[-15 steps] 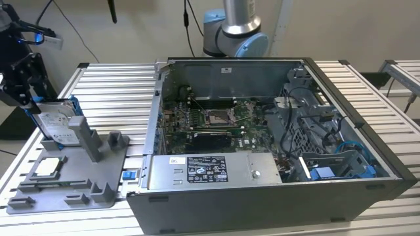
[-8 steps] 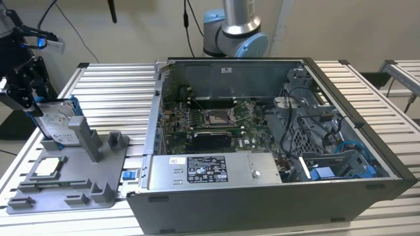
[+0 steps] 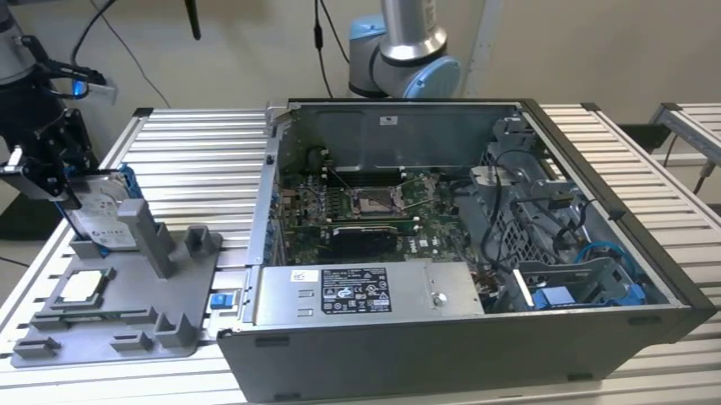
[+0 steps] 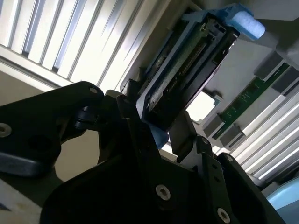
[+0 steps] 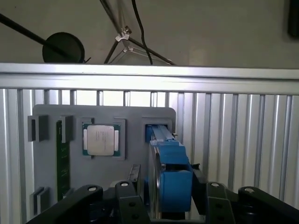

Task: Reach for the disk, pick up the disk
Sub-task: 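Pick up the disk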

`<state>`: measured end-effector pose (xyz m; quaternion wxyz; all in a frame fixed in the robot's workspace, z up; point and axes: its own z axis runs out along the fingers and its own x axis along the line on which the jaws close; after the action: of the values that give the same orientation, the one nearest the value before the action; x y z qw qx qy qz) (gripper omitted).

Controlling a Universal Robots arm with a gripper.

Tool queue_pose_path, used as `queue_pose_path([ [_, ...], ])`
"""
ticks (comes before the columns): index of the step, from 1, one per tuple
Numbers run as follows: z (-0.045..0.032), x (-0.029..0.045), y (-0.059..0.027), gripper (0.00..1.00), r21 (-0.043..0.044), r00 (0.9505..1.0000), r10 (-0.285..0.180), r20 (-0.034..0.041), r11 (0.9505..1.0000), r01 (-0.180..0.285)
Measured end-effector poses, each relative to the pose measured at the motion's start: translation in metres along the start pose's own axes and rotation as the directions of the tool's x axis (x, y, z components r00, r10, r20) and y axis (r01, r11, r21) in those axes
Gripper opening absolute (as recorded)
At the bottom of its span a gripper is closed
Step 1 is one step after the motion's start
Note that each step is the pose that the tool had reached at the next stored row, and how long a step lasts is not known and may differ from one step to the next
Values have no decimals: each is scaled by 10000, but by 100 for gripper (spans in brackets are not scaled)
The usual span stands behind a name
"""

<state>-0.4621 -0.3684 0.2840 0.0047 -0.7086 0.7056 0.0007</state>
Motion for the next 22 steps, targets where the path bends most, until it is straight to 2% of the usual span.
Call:
queue_pose_path([
  [6, 93, 0, 1, 100, 5, 10000, 0, 40, 10000, 0],
  [15, 98, 0, 1, 100, 5, 10000, 0, 40, 10000, 0],
  [16, 98, 0, 1, 0, 5, 10000, 0, 40, 10000, 0],
  [22, 98, 0, 1, 0, 5, 10000, 0, 40, 10000, 0],
])
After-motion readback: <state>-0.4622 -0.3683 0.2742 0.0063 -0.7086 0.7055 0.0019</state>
